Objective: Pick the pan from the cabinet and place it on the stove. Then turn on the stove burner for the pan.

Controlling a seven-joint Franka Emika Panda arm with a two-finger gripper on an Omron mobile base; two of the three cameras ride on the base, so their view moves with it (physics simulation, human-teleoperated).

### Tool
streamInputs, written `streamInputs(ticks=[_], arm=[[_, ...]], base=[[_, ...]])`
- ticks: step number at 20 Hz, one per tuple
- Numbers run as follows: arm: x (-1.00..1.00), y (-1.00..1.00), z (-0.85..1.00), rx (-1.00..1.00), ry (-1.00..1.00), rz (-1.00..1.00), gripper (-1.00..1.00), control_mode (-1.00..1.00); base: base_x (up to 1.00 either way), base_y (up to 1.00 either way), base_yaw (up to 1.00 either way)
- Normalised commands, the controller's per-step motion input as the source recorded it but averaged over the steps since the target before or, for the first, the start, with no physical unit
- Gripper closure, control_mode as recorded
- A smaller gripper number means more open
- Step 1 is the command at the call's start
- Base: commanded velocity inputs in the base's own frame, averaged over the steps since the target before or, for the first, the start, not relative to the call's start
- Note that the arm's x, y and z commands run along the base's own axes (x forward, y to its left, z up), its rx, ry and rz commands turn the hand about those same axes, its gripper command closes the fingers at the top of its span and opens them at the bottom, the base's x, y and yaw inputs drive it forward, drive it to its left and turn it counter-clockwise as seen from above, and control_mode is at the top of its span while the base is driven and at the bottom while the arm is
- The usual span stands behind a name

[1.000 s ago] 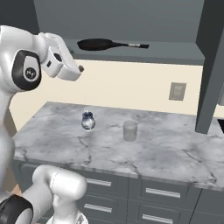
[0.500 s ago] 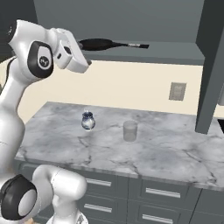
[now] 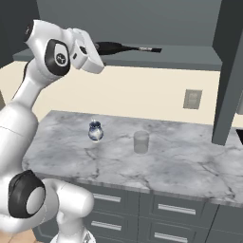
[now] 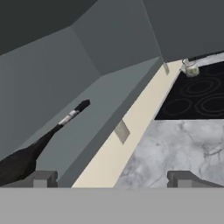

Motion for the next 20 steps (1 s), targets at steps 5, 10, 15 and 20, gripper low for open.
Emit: streamInputs(ticks=[5, 10, 15, 20], arm=[[0.4, -0.12, 0.03, -0.02, 0.0, -0.07, -1.0, -1.0], [0.39, -0.12, 0.02, -0.01, 0.0, -0.08, -1.0, -1.0], [0.28, -0.14, 0.0, 0.0, 0.0, -0.07, -1.0, -1.0], [0.15, -0.28, 0.0, 0.0, 0.0, -0.04, -1.0, -1.0]], base=[[0.0, 0.0, 0.0], [0.0, 0.0, 0.0], [0.0, 0.0, 0.0], [0.0, 0.0, 0.0]])
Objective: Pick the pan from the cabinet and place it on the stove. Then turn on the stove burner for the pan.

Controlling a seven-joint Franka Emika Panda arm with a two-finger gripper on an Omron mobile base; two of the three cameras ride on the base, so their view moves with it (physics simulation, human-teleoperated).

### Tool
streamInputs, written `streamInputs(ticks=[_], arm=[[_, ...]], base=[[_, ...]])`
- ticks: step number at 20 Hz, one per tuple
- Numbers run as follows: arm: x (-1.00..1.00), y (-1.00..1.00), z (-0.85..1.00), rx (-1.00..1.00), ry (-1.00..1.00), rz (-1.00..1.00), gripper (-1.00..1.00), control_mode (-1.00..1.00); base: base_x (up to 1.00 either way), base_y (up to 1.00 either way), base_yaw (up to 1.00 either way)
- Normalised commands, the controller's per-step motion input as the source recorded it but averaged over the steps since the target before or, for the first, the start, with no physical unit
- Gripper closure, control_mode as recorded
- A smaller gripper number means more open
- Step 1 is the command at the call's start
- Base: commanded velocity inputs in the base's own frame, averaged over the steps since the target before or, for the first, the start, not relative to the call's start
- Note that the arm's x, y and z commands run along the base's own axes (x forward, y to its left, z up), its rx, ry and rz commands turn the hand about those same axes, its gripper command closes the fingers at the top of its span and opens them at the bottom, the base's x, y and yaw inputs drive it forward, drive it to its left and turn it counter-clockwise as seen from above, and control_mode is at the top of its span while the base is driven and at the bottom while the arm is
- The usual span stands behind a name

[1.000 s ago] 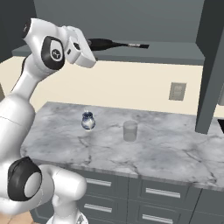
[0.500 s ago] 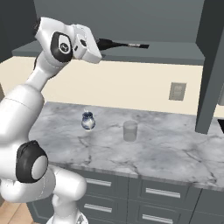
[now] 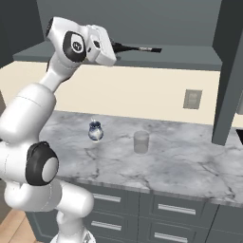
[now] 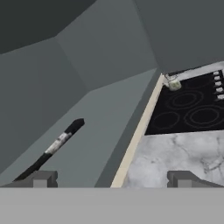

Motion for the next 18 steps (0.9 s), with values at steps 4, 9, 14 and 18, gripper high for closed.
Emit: streamInputs(ticks=[4, 9, 14, 18], arm=[[0.3, -0.13, 0.0, 0.0, 0.0, -0.02, -1.0, -1.0], [0.26, 0.0, 0.0, 0.0, 0.0, 0.0, -1.0, -1.0], [0.06, 0.0, 0.0, 0.0, 0.01, 0.0, -1.0, -1.0], [0.07, 0.0, 0.0, 0.0, 0.0, 0.0, -1.0, -1.0]], base=[[0.0, 0.0, 0.0], [0.0, 0.0, 0.0], [0.0, 0.0, 0.0], [0.0, 0.0, 0.0]])
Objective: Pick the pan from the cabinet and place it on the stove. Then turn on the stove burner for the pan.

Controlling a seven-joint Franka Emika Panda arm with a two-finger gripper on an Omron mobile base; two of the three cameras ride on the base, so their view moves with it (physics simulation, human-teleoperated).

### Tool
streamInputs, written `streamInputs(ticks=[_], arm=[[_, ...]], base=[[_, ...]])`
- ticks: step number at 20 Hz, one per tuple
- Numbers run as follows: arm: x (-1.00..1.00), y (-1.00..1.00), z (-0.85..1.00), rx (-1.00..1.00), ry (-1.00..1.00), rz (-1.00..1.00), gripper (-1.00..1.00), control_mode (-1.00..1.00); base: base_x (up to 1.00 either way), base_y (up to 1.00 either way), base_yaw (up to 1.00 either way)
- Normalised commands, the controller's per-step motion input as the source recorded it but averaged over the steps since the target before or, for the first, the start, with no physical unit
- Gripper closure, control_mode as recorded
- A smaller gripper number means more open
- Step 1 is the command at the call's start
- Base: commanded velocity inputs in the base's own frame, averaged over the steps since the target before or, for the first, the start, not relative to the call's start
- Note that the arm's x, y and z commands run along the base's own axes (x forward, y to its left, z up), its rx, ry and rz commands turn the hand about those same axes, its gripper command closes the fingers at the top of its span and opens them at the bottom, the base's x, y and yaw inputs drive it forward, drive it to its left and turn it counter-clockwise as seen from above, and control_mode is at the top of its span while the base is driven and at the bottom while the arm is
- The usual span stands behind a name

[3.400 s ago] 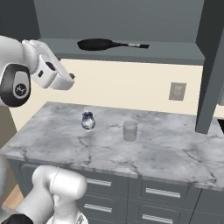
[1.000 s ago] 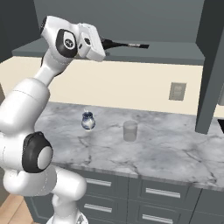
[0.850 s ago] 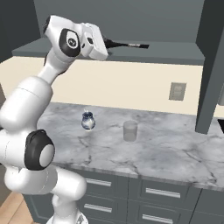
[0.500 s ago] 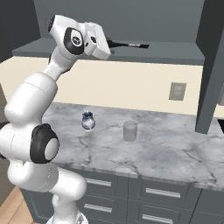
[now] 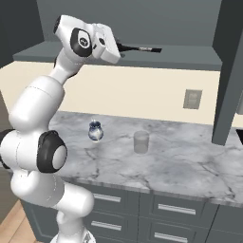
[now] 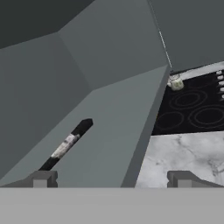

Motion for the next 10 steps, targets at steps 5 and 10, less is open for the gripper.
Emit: streamInputs(ticks=[5, 10], arm=[[0.17, -0.01, 0.0, 0.01, 0.0, 0.0, -1.0, -1.0], [0.32, 0.0, 0.0, 0.0, 0.0, 0.0, -1.0, -1.0]], base=[[0.0, 0.0, 0.0], [0.0, 0.0, 0.0]])
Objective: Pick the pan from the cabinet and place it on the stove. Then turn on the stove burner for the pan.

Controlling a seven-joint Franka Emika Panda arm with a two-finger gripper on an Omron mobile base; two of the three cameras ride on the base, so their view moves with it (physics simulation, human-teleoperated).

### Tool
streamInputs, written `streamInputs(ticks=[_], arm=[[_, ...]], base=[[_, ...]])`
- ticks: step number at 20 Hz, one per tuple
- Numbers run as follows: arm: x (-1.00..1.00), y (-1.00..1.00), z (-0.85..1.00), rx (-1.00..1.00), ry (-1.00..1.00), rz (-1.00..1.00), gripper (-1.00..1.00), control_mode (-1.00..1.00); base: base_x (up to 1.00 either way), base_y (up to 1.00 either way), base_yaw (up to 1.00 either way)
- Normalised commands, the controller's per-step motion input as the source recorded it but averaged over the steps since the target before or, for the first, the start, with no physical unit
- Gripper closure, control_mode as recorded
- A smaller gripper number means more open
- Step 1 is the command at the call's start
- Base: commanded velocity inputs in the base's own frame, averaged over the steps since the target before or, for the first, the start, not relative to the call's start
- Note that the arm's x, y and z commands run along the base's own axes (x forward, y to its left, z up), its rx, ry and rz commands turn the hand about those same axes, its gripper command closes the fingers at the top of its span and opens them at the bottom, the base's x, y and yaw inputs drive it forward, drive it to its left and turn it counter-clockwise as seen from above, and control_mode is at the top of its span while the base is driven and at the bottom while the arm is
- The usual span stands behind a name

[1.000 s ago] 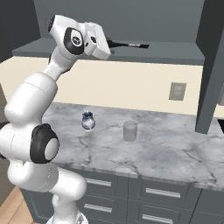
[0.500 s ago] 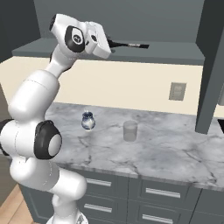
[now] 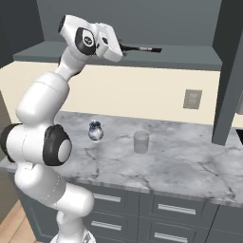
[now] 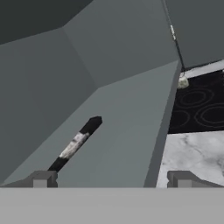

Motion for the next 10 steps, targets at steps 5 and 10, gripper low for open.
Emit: streamInputs(ticks=[5, 10], arm=[[0.32, 0.0, 0.0, 0.0, 0.0, 0.0, -1.0, -1.0], [0.24, -0.02, 0.0, 0.01, 0.0, -0.01, -1.0, -1.0]], base=[[0.0, 0.0, 0.0], [0.0, 0.0, 0.0]])
